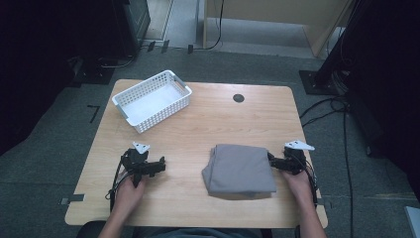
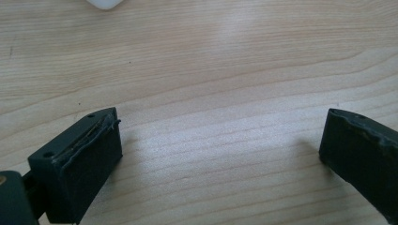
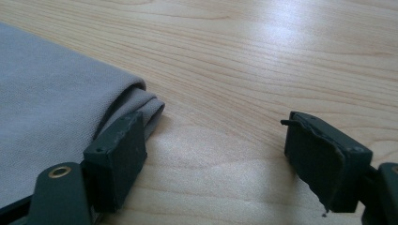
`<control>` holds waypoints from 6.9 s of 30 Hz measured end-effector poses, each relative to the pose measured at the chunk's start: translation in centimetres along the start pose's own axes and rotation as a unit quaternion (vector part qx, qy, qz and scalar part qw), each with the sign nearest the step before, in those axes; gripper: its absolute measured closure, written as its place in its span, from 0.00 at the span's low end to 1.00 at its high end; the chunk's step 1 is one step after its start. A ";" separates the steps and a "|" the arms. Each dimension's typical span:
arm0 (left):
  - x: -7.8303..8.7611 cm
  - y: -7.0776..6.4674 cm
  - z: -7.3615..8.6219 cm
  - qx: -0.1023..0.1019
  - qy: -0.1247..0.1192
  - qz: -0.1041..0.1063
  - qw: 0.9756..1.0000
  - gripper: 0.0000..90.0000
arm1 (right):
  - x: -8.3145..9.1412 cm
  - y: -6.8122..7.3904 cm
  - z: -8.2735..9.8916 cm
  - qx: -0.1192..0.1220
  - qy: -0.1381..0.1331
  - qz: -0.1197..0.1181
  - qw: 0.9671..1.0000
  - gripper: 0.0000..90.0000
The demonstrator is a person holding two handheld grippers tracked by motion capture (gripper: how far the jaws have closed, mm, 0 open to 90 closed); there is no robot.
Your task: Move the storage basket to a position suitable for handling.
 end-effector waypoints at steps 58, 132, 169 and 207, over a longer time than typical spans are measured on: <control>0.2 -0.1 0.2 -0.005 0.002 0.007 1.000 0.00 | 1.5 6.1 -12.1 0.029 0.005 -0.158 0.987 0.53; 0.3 -0.5 0.5 -0.026 0.006 0.023 0.999 0.00 | -13.5 17.7 -29.5 0.127 -0.025 -0.212 0.969 0.61; 0.5 -0.7 0.8 -0.035 0.008 0.032 0.999 0.00 | -18.6 21.8 -32.5 0.129 0.023 -0.224 0.966 0.80; 0.5 -0.7 0.8 -0.034 0.008 0.032 0.999 0.00 | -14.2 18.4 -27.2 0.095 0.016 -0.248 0.964 0.78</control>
Point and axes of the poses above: each handheld gripper's, and its own axes: x roughly backward along the jaws, z roughly out of its underside, y roughly to its left, the point moved 2 cm from there along -x, roughly forward along the jaws, and after that the axes turned 15 degrees about x, right-handed, at the moved point
